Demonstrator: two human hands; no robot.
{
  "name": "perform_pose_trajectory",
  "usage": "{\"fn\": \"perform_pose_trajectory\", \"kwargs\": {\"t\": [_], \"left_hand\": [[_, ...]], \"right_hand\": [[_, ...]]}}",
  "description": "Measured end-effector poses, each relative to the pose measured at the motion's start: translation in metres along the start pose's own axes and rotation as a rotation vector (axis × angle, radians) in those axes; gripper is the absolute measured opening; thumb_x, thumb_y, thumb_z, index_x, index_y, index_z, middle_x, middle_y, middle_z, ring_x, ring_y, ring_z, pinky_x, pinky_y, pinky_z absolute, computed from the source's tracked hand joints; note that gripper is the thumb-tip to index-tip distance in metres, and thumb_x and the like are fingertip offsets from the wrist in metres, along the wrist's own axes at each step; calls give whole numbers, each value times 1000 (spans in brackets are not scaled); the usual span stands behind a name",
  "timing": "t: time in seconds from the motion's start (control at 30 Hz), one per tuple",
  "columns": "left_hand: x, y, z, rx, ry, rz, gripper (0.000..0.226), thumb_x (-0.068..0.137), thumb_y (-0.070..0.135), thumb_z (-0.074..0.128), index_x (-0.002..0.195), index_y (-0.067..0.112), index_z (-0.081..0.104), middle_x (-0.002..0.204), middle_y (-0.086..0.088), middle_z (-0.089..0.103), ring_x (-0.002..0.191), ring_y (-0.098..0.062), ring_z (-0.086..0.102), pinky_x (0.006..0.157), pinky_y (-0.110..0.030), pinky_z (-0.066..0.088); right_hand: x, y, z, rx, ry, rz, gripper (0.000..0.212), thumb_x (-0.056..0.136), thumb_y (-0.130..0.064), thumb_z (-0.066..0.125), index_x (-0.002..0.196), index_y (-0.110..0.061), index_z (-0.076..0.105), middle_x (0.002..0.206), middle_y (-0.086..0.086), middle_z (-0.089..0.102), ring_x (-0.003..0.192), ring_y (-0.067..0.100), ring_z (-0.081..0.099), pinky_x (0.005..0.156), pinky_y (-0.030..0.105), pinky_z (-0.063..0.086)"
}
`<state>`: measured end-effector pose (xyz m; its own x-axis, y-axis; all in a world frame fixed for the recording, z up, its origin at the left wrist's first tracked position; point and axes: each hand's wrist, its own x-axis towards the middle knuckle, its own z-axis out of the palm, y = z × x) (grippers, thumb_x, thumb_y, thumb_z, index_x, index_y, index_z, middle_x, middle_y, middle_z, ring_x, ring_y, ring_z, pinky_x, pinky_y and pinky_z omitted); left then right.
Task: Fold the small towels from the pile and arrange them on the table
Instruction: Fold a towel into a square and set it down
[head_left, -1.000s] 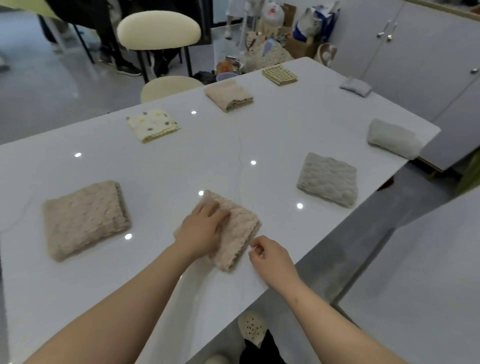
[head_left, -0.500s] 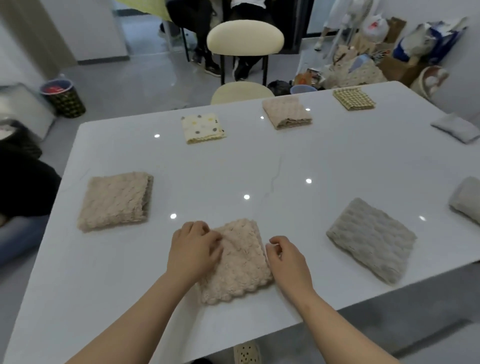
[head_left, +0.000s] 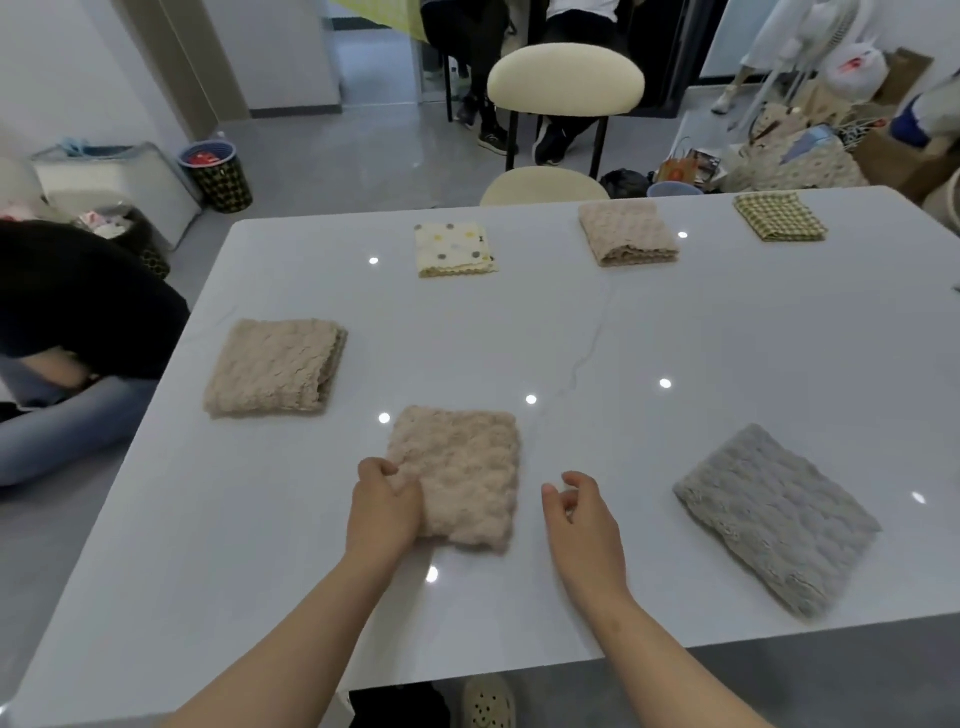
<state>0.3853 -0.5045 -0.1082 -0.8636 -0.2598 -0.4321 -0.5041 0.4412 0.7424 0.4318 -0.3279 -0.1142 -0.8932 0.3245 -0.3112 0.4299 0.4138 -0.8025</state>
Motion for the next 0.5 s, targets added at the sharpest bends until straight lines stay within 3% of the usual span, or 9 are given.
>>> {"fn": "perform_pose_trajectory", "kwargs": {"t": [0.13,0.3,0.5], "left_hand": [[-14,-5,-1,42,-159,39,31,87,31,58,108,19,38,87,0,49,74,-16,51,69,-32,43],[-17,-5,-4,-24,-165,162,69,78,14,70,135,20,31,113,-2,45,89,-14,53,84,-35,50],[-13,-12,-6,-20,-183,151,56,86,18,64,134,24,35,115,-1,45,96,-18,50,80,-28,45]], "right_hand": [[-1,-3,-1,-23,-65,-43,45,95,-41,42,135,-20,37,90,-12,54,83,5,53,66,20,40],[-1,-5,-2,-50,-93,-72,51,93,-39,48,138,-23,32,103,-7,53,91,9,51,70,22,38],[-2,-6,2,-81,-146,-103,42,91,-30,51,132,-25,39,113,-6,57,93,9,52,74,24,38]]}}
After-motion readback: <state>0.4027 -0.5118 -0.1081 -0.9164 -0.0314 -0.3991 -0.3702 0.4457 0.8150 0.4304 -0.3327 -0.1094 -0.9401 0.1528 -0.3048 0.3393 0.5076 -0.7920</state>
